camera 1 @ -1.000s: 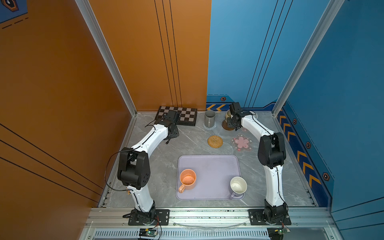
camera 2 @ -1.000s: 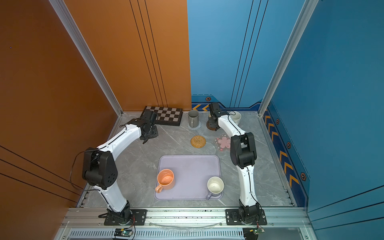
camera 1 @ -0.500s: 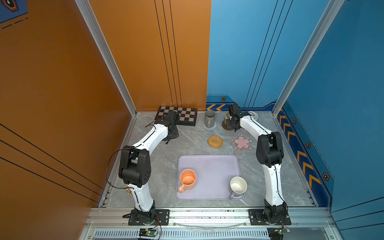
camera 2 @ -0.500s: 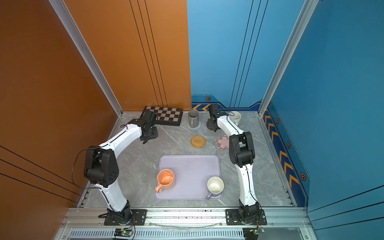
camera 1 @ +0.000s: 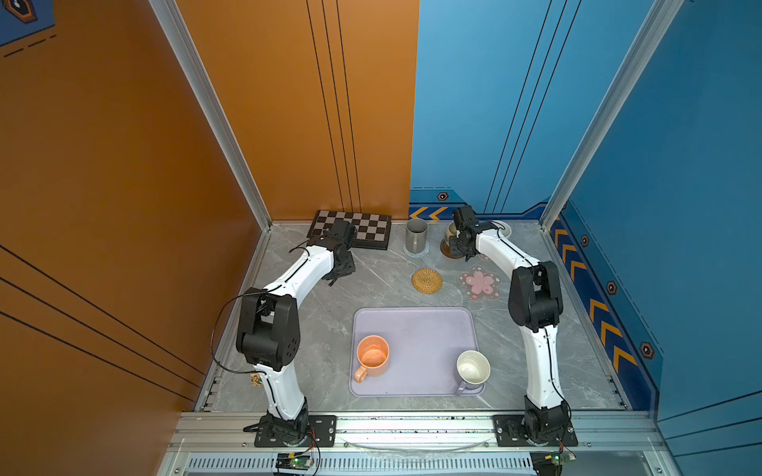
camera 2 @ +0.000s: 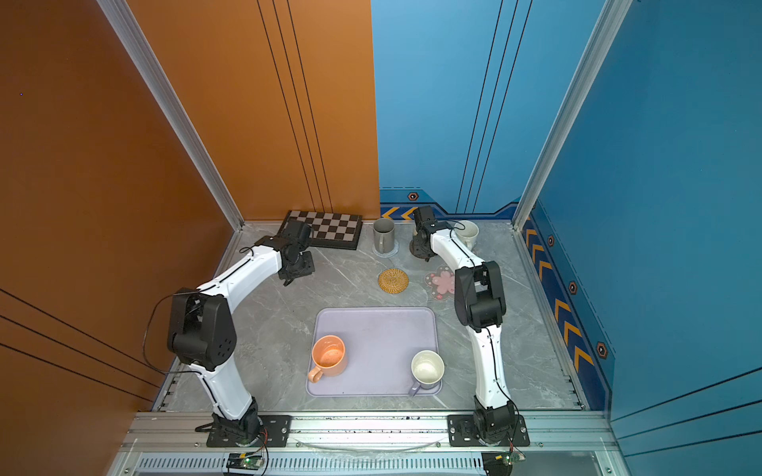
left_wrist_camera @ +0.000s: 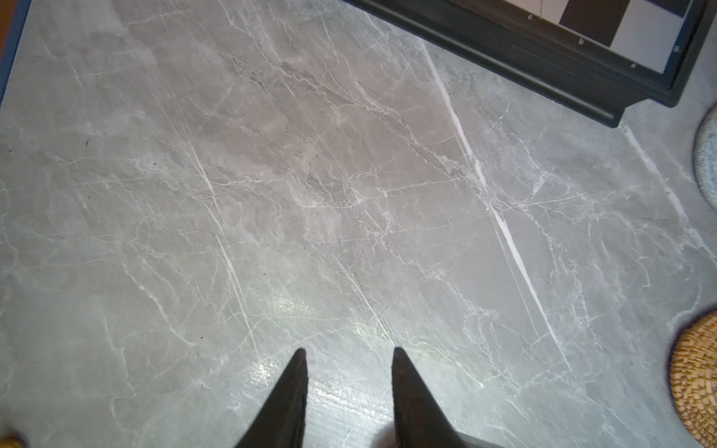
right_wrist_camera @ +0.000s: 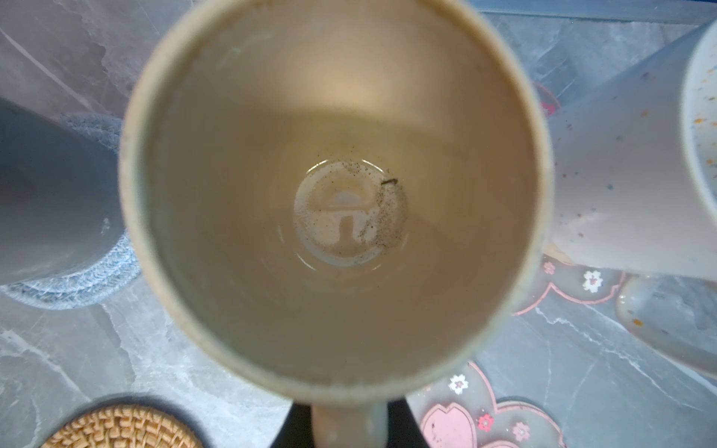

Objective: Place cups on coasters
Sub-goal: Place the cup on the coaster.

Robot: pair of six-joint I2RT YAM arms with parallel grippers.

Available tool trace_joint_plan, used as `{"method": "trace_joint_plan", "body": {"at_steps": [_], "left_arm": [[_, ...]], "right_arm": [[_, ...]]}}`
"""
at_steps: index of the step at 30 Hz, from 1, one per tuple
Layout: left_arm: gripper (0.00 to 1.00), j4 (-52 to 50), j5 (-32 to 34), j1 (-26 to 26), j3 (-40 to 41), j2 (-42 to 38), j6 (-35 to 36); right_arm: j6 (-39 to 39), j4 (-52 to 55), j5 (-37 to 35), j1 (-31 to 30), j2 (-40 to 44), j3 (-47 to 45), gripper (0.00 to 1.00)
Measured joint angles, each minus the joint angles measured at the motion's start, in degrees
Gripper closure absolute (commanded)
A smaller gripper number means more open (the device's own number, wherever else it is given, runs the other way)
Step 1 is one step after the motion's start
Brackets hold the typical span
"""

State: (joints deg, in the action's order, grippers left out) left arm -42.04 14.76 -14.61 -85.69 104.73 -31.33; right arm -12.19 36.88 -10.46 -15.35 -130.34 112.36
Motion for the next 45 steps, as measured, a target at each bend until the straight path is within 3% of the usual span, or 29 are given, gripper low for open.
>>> {"method": "trace_joint_plan", "body": {"at_steps": [25, 28, 31, 38, 45], "left_arm": [[0.63, 0.0, -0.76, 0.07, 0.0, 1.29, -0.22], [0.63, 0.0, -1.09, 0.04, 0.0, 1.79, -0.22], [0.63, 0.0, -1.36, 0.07, 0.0, 1.92, -0.26], [0.63, 0.0, -1.4, 0.07, 0.0, 1.92, -0.61], [0.63, 0.0, -1.42, 0.07, -0.11, 1.92, -0.63]], "right_arm": [[-0.04, 0.44, 0.22, 0.0, -2.56, 1.6, 1.0], [-0.09, 0.46, 0.22, 0.0, -2.56, 1.62, 0.84], [-0.31, 0.63, 0.31, 0.02, -2.56, 1.7, 0.76], [-1.4, 0.59, 0.48, 0.07, -2.56, 2.62, 0.64], [-1.81, 0.59, 1.46, 0.07, -2.56, 2.71, 0.63]]}}
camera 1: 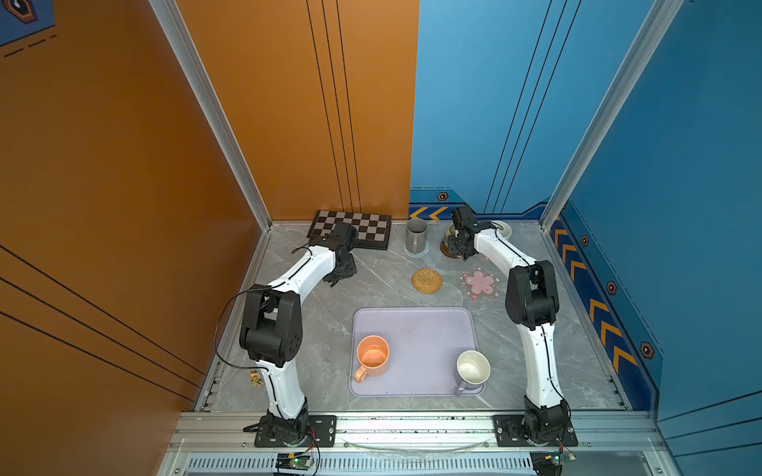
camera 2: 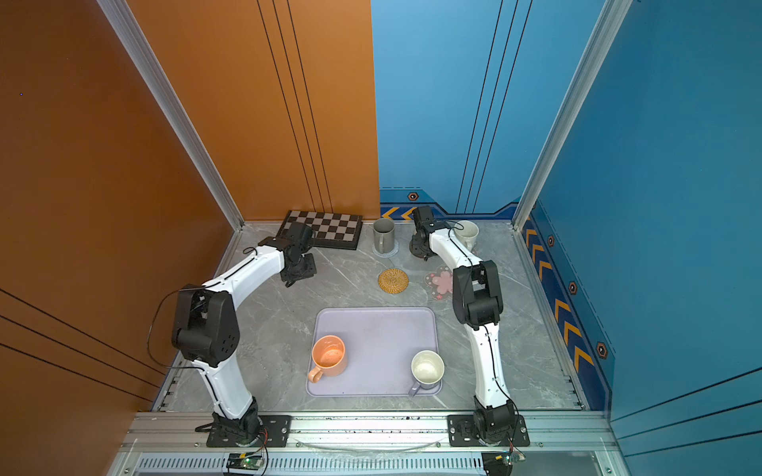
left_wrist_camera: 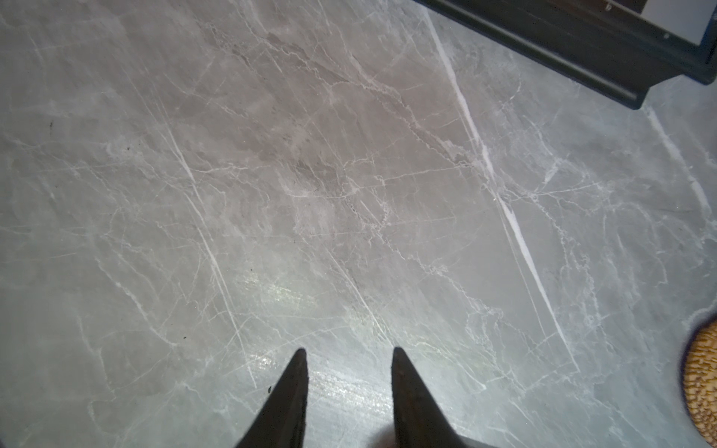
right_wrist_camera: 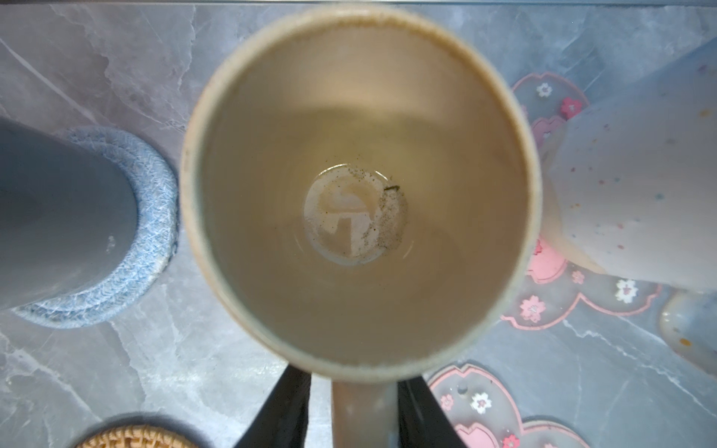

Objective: Place cups on coasters
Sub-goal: Place the cup on the coaster.

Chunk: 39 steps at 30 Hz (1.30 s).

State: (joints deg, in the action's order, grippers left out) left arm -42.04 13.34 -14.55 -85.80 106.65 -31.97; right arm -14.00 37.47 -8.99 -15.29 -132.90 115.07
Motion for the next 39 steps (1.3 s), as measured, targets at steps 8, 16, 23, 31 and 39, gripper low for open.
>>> {"method": "trace_joint_plan", "body": {"at_steps": [8, 16, 23, 31, 39], "left_arm": [[0.63, 0.0, -0.28, 0.0, -0.26, 0.04, -0.44], [0.63, 0.0, -0.57, 0.0, -0.26, 0.52, -0.66], [0.63, 0.02, -0.87, -0.02, -0.5, 0.59, -0.9], [0.63, 0.0, -1.03, -0.02, -0.59, 0.57, -0.92], [0.63, 0.02, -1.01, -0.02, -0.11, -2.38, -1.07]], "right_arm": [[-0.39, 0.02, 0.07, 0.0, 0.0, 0.0, 0.7], [-0.17, 0.02, 0.24, 0.0, 0.02, 0.0, 0.64], [0.11, 0.0, 0.22, -0.02, 1.22, -1.51, 0.6], [0.72, 0.02, -0.7, -0.68, 6.58, -5.75, 0.57], [1.38, 0.02, -1.73, -2.54, 13.97, -9.57, 0.54]]}}
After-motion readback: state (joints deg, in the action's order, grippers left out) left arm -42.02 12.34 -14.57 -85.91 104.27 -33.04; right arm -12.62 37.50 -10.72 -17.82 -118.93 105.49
